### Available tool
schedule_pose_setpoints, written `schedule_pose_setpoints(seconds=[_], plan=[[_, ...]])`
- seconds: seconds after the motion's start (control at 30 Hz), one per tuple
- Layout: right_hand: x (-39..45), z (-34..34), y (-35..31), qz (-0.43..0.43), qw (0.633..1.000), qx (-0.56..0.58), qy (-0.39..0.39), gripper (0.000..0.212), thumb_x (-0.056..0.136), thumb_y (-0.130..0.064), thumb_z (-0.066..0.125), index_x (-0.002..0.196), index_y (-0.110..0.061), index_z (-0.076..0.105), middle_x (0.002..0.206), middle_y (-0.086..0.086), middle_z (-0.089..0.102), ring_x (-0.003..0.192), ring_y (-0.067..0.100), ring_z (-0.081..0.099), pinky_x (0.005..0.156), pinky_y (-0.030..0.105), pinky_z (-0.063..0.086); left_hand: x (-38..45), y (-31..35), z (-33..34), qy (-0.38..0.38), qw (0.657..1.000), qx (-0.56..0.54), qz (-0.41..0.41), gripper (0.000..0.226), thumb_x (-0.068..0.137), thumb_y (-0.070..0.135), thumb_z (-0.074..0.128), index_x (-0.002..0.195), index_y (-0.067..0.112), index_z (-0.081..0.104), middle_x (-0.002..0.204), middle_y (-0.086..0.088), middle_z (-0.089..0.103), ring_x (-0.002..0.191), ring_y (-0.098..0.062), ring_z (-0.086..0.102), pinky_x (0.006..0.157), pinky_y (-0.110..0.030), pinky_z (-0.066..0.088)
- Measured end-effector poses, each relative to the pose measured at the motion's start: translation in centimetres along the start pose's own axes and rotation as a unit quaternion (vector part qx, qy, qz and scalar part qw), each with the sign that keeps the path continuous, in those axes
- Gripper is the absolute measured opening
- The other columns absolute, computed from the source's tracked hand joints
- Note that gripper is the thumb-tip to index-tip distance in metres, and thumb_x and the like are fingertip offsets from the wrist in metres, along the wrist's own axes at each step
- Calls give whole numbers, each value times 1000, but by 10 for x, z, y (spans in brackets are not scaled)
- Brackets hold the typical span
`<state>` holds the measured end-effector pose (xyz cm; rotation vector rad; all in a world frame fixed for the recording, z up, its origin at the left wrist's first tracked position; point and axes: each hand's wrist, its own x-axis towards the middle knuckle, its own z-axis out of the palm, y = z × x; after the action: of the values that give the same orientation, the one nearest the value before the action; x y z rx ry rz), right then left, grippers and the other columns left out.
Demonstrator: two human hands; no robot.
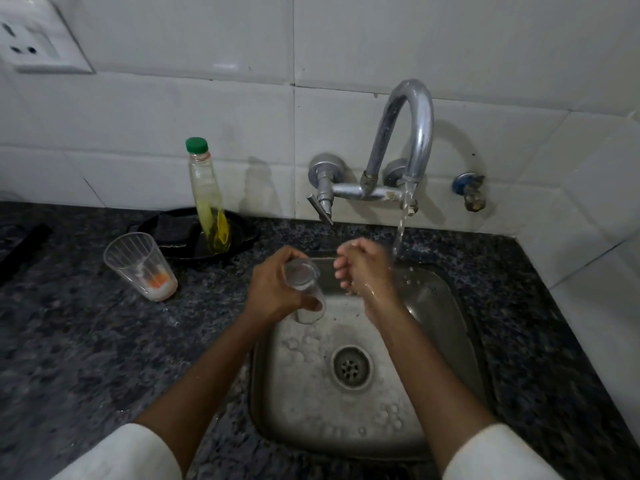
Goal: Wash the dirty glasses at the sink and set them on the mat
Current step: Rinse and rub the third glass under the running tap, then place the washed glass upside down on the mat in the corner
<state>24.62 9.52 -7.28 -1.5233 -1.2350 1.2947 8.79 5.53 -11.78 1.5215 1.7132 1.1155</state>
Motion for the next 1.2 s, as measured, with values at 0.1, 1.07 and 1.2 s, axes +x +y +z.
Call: schedule_pose_setpoints(seconds=[0.1, 1.07, 1.2], plan=[[25, 23, -32, -141, 914, -373, 80, 37, 88, -51, 59, 82, -15, 61, 74, 2, 60, 67, 21, 58, 60, 30, 45, 5, 1, -15, 4, 1000, 3, 8, 65, 34, 21, 98, 90, 21, 65, 88, 13, 69, 82, -2, 65, 71, -28, 54], [-83, -24, 45, -136, 973, -185, -15, 58, 39, -41, 83, 93, -32, 64, 89, -8, 72, 83, 14, 69, 77, 42, 57, -67, 62, -39, -186, 974, -112, -57, 32, 95, 24, 65, 124, 9, 61, 99, 1, 70, 80, 4, 69, 71, -16, 56], [-87, -31, 33, -126, 958, -249, -62, 57, 39, -33, 90, 91, -23, 68, 87, -5, 73, 82, 16, 69, 78, 41, 57, -89, 48, -70, -152, 980, -94, -90, 27, 95, 17, 64, 120, 5, 64, 100, -12, 66, 78, -10, 62, 57, -11, 47]])
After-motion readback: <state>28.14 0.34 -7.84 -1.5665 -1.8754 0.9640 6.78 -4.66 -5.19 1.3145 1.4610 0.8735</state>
